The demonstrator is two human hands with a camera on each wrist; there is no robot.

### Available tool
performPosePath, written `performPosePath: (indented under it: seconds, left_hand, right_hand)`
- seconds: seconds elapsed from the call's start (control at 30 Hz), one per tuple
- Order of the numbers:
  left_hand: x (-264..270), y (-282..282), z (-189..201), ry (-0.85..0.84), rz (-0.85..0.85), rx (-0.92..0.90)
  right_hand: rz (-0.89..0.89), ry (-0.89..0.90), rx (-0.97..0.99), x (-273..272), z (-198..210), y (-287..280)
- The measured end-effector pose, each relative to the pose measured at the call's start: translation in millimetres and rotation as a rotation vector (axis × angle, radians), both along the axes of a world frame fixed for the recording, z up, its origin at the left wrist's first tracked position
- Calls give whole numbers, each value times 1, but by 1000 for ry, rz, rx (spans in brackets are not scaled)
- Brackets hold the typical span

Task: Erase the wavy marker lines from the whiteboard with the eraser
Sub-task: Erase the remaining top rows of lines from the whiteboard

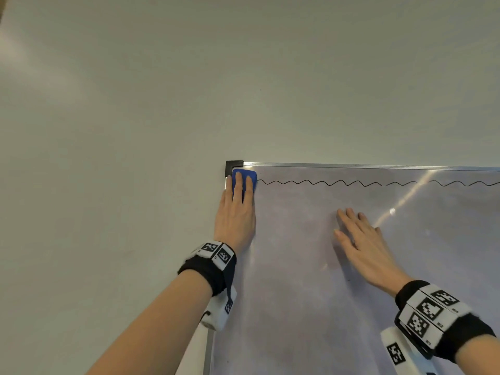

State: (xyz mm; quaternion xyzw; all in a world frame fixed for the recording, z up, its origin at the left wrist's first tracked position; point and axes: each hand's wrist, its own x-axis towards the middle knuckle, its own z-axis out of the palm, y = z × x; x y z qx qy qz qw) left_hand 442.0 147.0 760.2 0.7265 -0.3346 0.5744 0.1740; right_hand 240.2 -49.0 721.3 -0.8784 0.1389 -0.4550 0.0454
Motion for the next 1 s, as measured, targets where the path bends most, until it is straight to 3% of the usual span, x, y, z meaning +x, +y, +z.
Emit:
performPosePath:
  seconds: [0.17,0.27,0.4,0.57,0.77,1.0]
  left_hand:
    - [-18,-9,-27,45,-7,-94]
    - [-20,-10,-45,33,36,-43]
    - [-19,-4,-22,-36,39,-24]
    - [-22,1,6,17,-18,-35]
    - [-38,2,-46,-160,-34,-4]
    - [-22,1,8,-171,-43,-4]
  right_hand:
    - [9,-8,1,0,-2,0]
    - [4,-10,-8,2,-2,-1]
    - [5,-9,-6,0,0,1]
    - [1,-18,-22,1,-2,-3]
    - [4,-10,-18,1,-1,-1]
    - [-2,3,-11,-1,0,0]
